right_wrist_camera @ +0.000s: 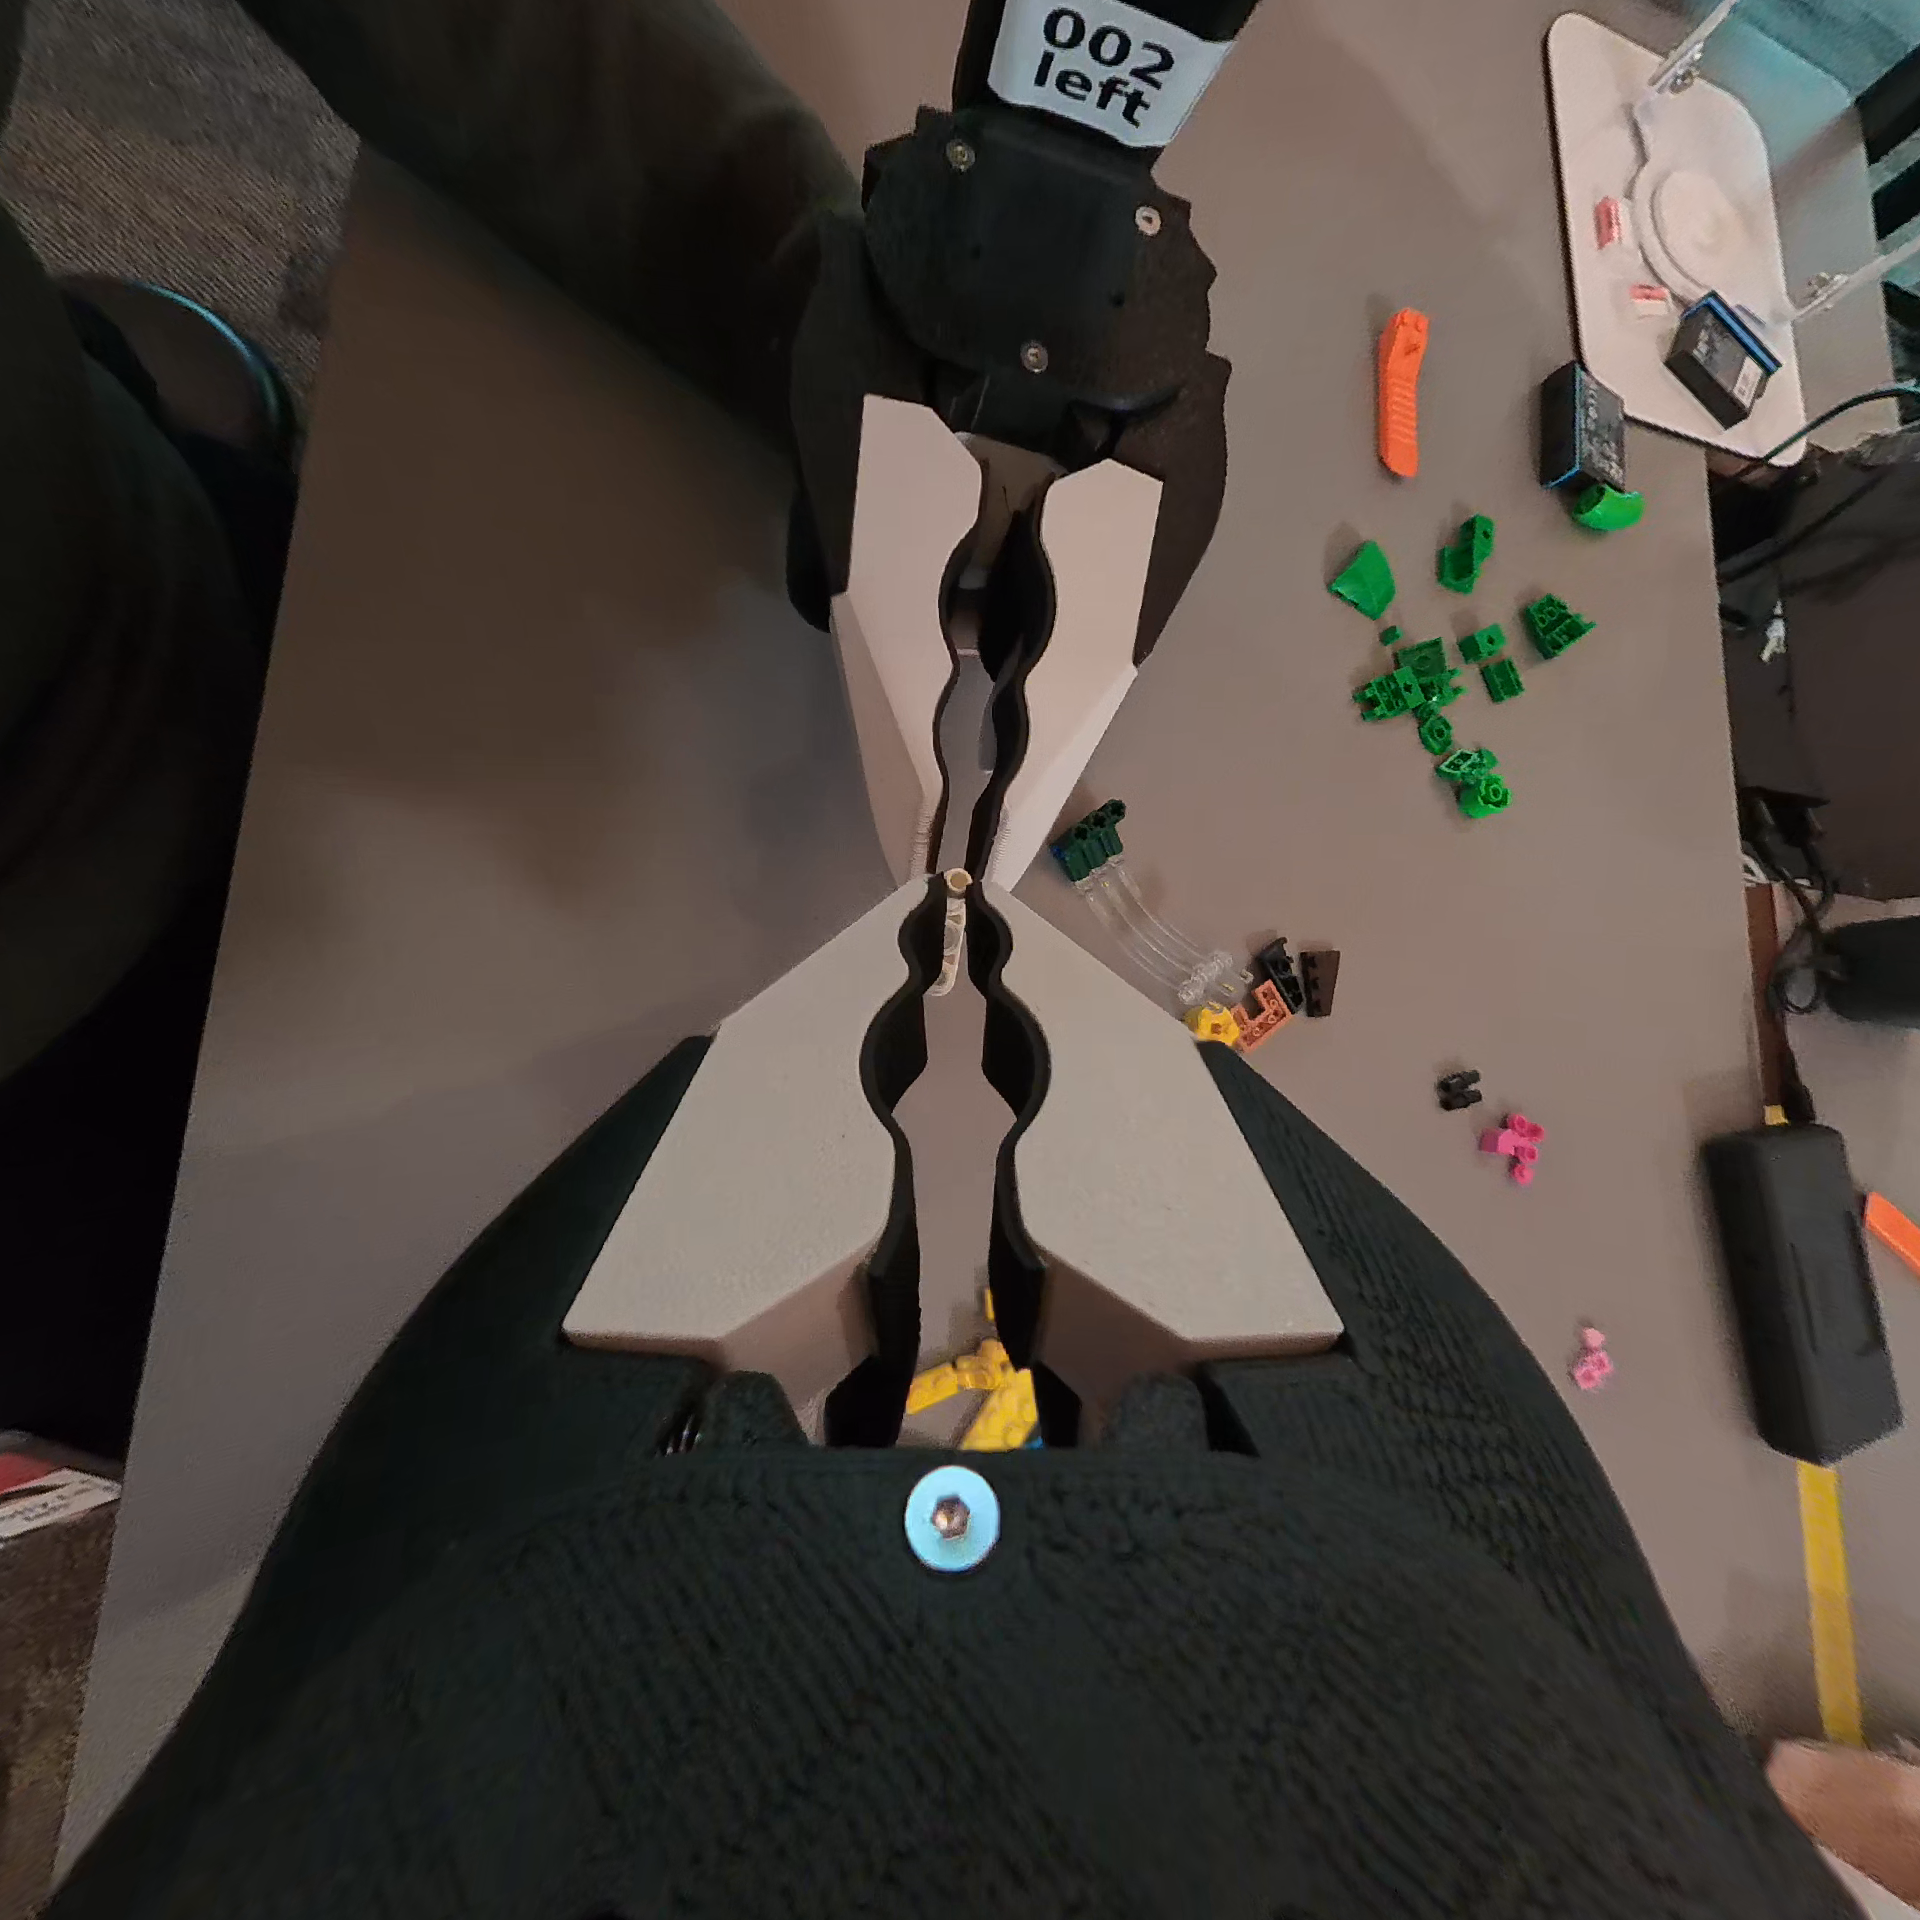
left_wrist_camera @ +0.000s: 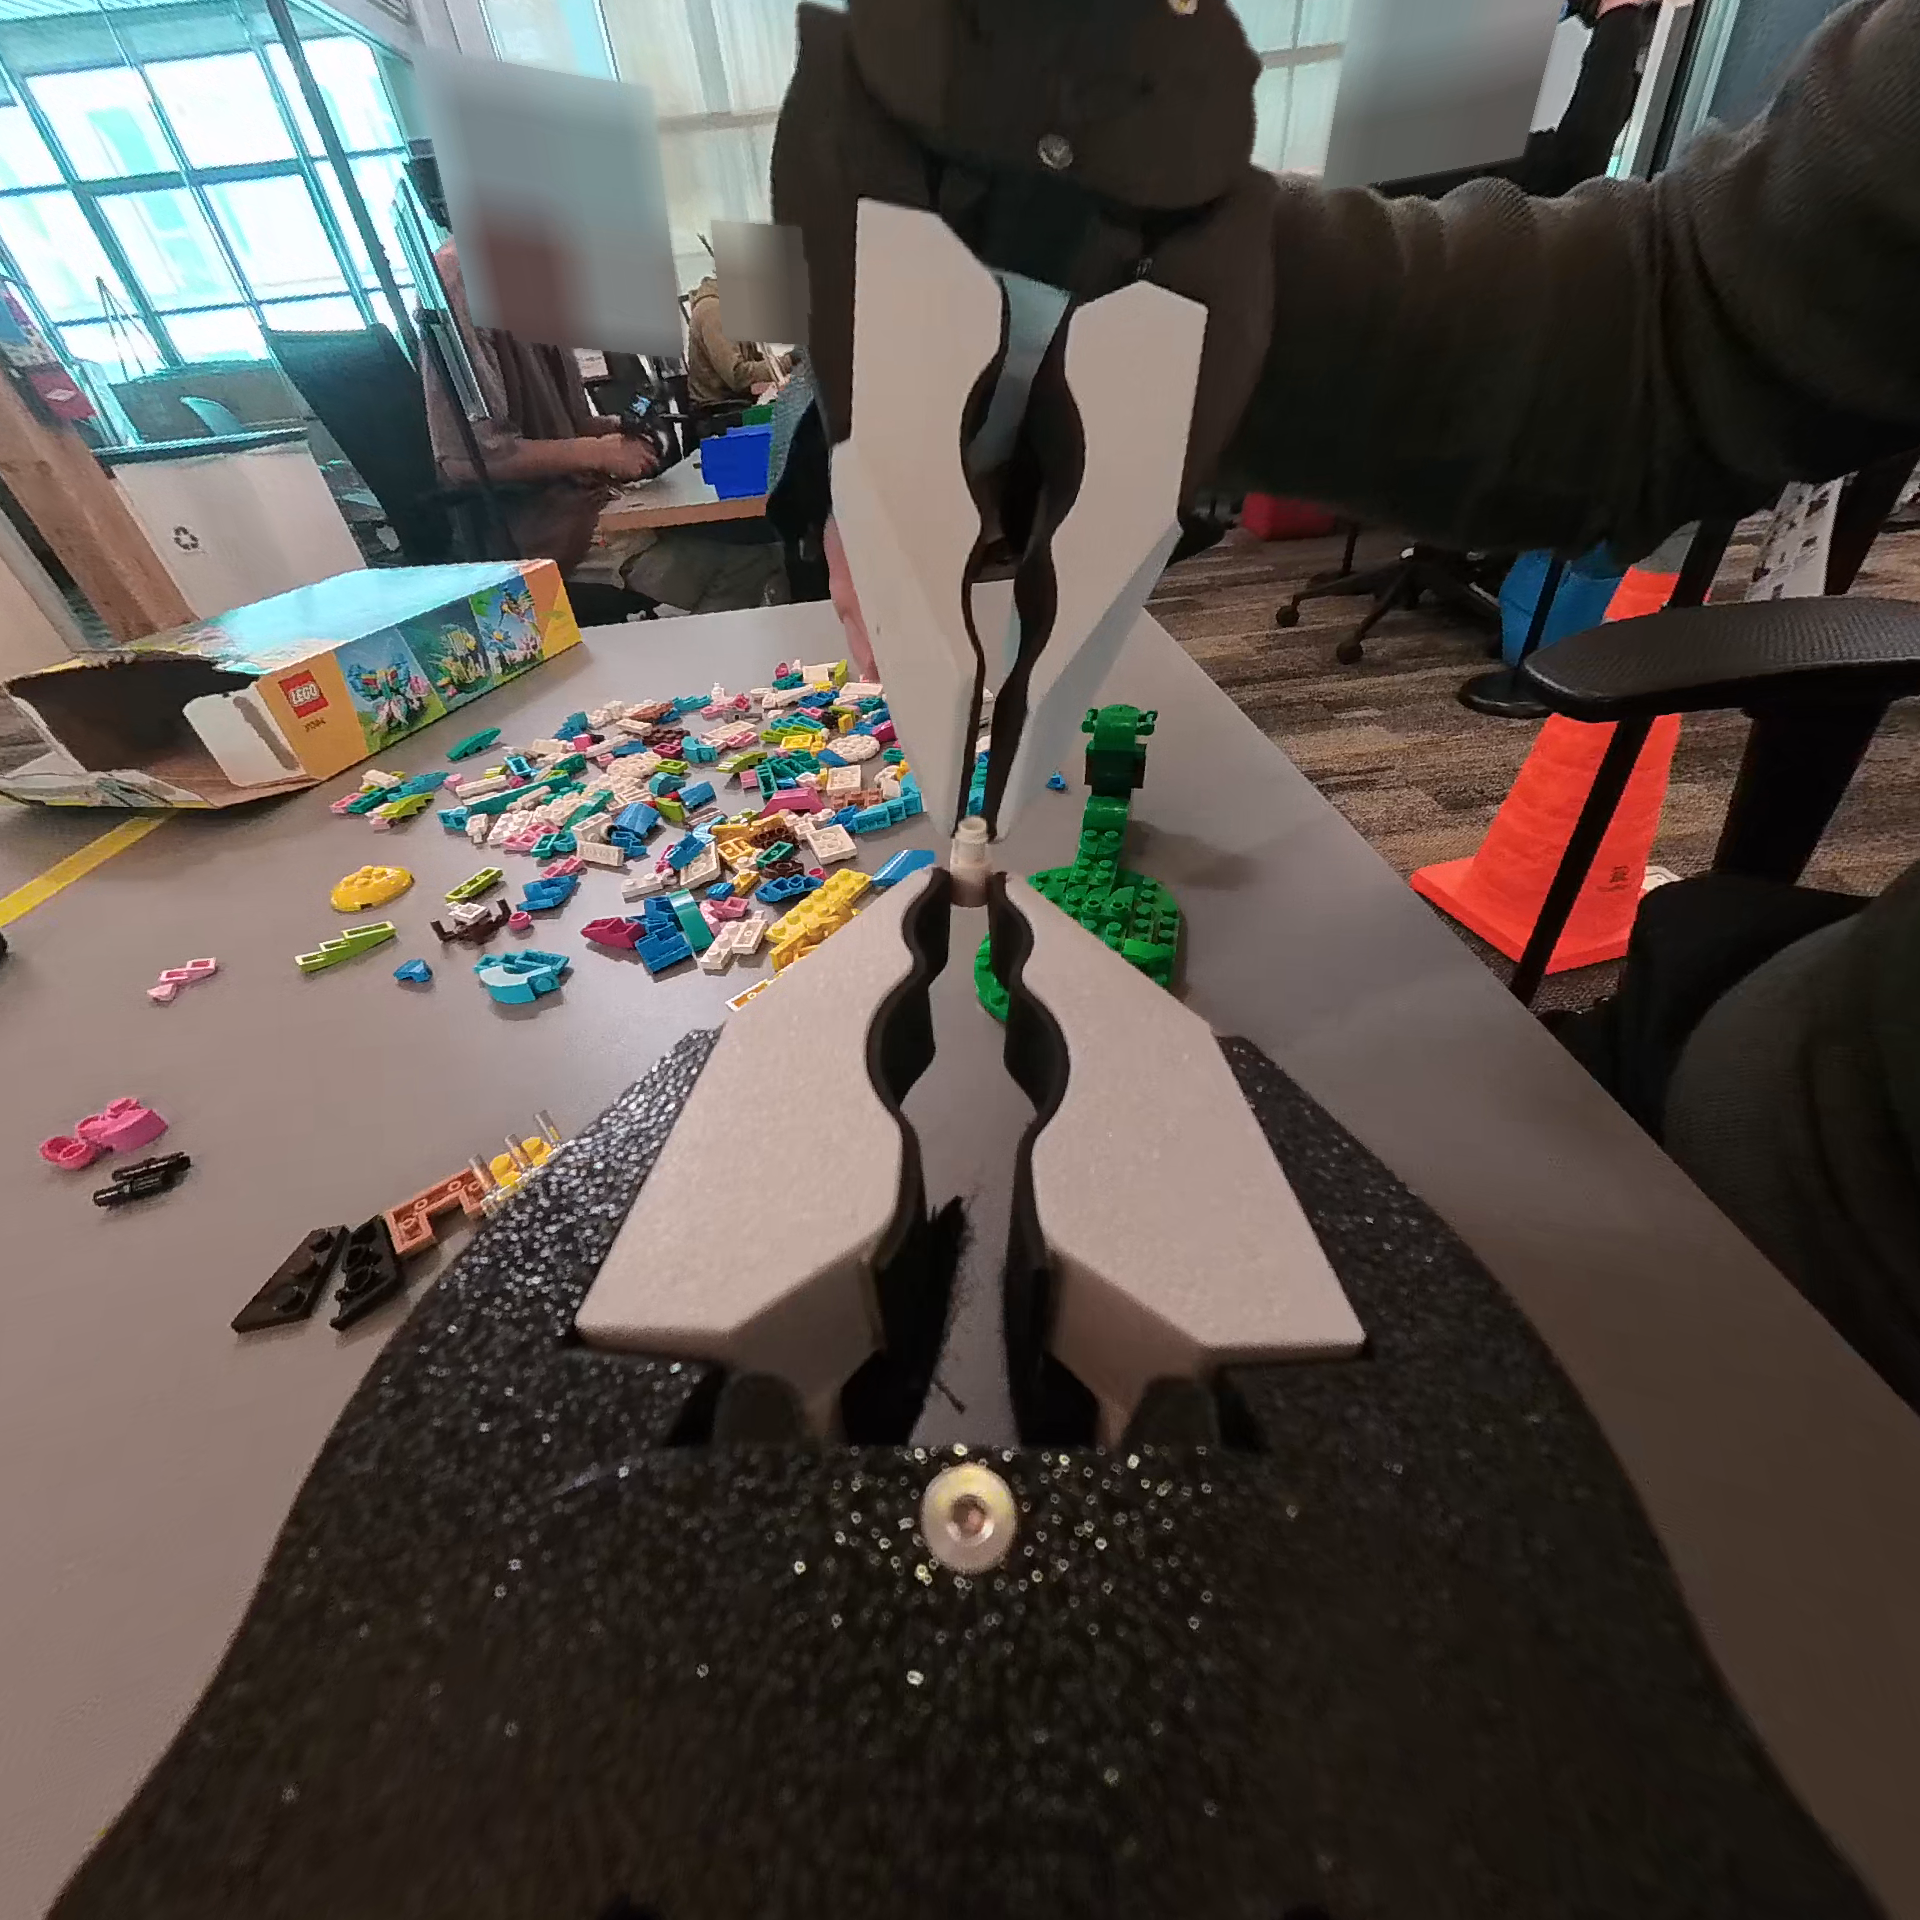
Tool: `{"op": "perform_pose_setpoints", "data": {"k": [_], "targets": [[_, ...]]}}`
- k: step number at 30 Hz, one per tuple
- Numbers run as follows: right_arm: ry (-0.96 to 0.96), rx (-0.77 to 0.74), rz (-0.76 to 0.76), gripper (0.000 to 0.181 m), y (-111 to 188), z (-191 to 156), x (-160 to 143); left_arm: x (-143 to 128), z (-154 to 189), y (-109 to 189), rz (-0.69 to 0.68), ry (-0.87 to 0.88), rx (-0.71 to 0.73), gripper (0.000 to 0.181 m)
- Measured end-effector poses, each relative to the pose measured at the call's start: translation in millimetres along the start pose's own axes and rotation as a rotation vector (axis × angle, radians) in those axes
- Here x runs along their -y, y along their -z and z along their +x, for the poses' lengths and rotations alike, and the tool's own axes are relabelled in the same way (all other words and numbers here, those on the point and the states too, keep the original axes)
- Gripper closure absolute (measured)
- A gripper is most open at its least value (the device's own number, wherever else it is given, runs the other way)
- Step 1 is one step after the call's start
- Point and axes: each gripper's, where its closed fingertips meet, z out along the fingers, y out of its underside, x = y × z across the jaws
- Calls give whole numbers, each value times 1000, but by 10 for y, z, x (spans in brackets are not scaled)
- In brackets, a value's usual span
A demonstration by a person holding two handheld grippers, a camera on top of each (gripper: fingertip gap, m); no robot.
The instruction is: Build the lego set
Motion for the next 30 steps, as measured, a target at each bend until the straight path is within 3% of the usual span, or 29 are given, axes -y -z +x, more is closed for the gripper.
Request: {"op": "perform_pose_setpoints", "data": {"k": [18,26,30], "targets": [[-46,67,-16,178,3,-45,17,39,47,25,30,11,-37,177],[-65,38,-45,178,-27,-52,-19,-7,43,12,-4,-2,-30,177],[-34,-48,-49,177,-5,27,-24,6,-21,24,7,26,-6,177]]}}
